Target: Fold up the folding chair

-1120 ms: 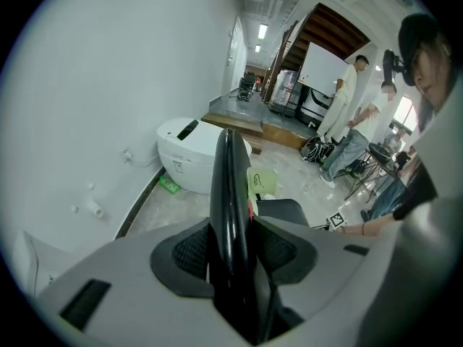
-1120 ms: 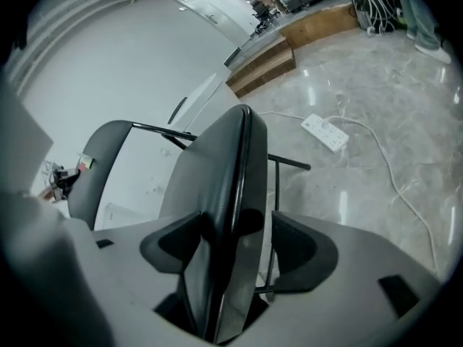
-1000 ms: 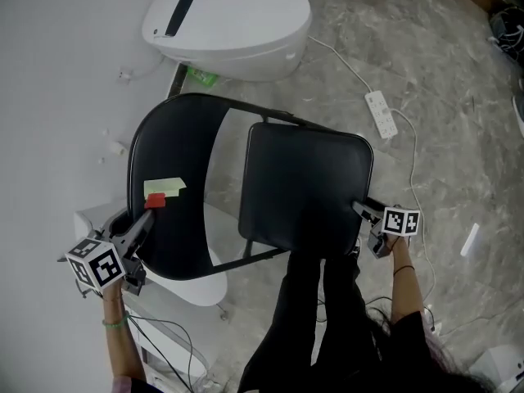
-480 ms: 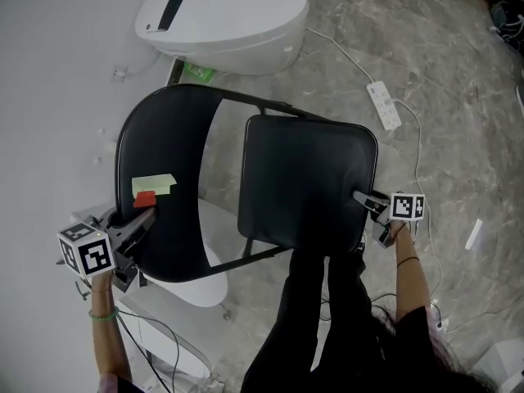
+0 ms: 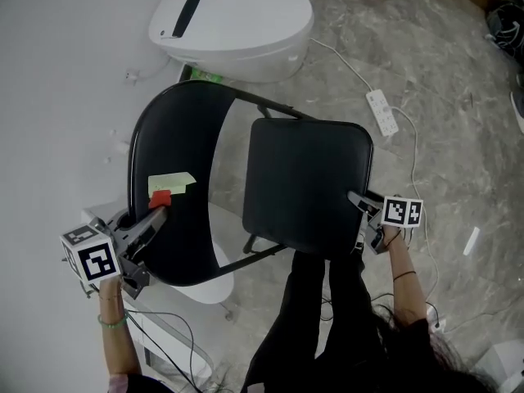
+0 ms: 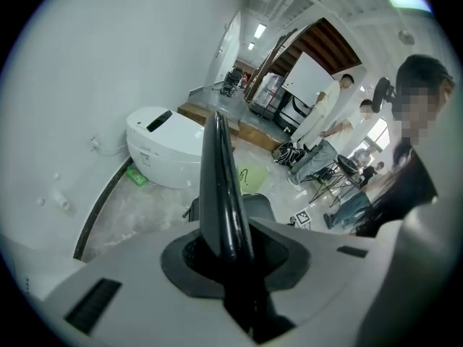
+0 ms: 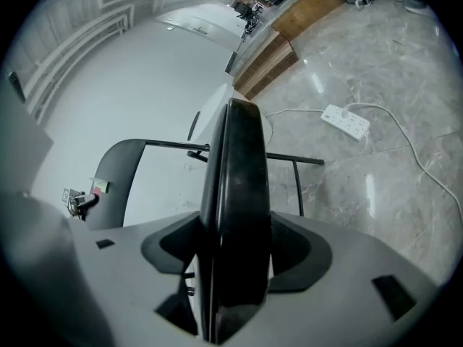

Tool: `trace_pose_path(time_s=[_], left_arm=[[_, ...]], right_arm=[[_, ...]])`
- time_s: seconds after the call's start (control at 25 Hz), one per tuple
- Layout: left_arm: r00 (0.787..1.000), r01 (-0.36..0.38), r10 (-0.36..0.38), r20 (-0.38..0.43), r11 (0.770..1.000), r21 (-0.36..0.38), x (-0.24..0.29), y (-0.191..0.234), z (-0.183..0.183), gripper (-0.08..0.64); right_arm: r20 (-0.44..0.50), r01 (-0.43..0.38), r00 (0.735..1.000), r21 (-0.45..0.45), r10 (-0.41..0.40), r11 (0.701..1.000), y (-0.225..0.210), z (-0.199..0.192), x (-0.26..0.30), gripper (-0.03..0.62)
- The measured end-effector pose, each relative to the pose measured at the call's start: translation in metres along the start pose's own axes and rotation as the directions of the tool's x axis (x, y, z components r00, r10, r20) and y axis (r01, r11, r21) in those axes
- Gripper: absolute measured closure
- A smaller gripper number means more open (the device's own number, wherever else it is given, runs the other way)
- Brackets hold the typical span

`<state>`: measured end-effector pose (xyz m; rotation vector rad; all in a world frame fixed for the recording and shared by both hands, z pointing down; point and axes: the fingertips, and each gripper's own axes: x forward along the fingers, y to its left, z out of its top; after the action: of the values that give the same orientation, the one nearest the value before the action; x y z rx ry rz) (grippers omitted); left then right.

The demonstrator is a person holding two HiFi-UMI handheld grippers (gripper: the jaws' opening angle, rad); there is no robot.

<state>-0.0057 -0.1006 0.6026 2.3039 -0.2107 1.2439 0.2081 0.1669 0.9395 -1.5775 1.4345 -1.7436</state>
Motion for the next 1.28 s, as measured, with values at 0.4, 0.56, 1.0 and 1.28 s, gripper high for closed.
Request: trace_pose_path(time_s=[0.4,0.56,1.0,1.28], left_arm=[[1.000,0.018,-0.016,-0.019,0.989,0.149,-0.060,-0.013,0.021,0.491],[0.999,-0.003,0.008,-0.031,0.984,0.180,-0.081,-0.016,0.026,0.491],[0.994,-0.100,0.106,-0.035,0.983,0.157,-0.109,-0.037,0.039,0.491],[0.984,-0.161,0.171,-0.039,0.969,0.186,-0.125,-0.044,0.044,0.491]], right_arm=[[-0.006,-0.126,0.992,0.012,0.126,0.992,0.165,-0.043,-0.022,0.351],[-0.009,-0.148,0.989,-0.009,0.148,0.989,0.227,-0.049,-0.013,0.353],[-0.034,-0.126,0.992,-0.060,0.124,0.990,0.322,-0.028,0.026,0.356],[-0.147,-0.117,0.985,-0.175,0.091,0.978,0.386,-0.033,0.081,0.356]])
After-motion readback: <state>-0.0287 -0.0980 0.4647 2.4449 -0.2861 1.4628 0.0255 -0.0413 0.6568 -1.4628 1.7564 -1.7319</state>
